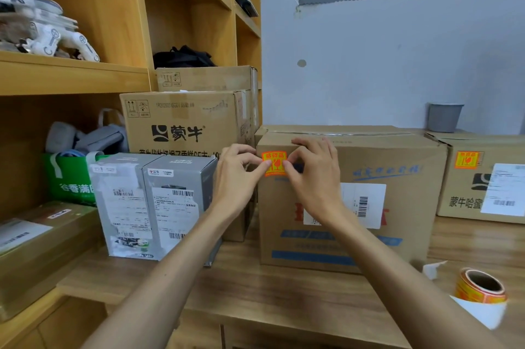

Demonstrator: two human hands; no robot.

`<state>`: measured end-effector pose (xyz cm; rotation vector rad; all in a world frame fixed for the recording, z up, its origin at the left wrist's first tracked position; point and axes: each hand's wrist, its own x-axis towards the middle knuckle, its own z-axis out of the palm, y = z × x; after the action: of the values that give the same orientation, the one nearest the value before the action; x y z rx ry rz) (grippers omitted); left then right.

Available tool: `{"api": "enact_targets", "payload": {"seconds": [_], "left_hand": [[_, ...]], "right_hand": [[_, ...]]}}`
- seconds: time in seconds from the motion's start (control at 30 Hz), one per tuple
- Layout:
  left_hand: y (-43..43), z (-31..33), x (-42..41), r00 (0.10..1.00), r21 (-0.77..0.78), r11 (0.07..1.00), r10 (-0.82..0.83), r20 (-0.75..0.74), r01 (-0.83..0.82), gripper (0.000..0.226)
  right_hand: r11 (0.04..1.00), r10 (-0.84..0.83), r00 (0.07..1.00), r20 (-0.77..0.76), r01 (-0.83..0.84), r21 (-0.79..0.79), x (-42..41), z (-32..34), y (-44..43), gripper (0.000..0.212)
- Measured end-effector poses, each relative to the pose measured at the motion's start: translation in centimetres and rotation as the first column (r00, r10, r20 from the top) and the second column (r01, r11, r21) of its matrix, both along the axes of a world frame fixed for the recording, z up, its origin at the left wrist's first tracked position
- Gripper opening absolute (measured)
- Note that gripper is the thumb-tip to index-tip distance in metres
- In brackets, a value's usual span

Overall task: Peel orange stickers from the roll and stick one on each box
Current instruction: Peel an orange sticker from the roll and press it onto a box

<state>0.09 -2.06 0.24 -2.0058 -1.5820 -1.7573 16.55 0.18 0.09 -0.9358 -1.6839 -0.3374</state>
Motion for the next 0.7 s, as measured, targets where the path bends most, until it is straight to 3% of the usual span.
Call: {"api": "enact_targets", "payload": {"seconds": [0.23, 0.5, 0.57, 0.7], "left_hand": [[0.5, 0.3, 0.2, 0.984, 0.055, 0.991, 0.124, -0.130, -0.118, 0.022], [0.0, 1.2, -0.2, 0.965, 0.008, 0.983, 0.183, -0.185, -0.185, 0.029], [-0.2, 1.5, -0.5, 0.980, -0.020, 0.994, 0.107, -0.169, -0.112, 0.028], [-0.5, 2.2, -0.9, 0.977, -0.158, 0.986, -0.085, -0.195, 0.054, 0.053]], "right_hand": [[0.998, -0.057, 0.998, -0.007, 0.058, 0.033, -0.5, 0.0, 0.2, 0.014], [0.985, -0.159, 0.985, 0.062, 0.154, 0.077, -0.8, 0.2, 0.3, 0.017], [0.985, -0.162, 0.984, 0.072, 0.157, 0.068, -0.5, 0.5, 0.3, 0.023], [0.989, -0.145, 0.980, 0.134, 0.138, 0.057, 0.7, 0.7, 0.5, 0.042]]}}
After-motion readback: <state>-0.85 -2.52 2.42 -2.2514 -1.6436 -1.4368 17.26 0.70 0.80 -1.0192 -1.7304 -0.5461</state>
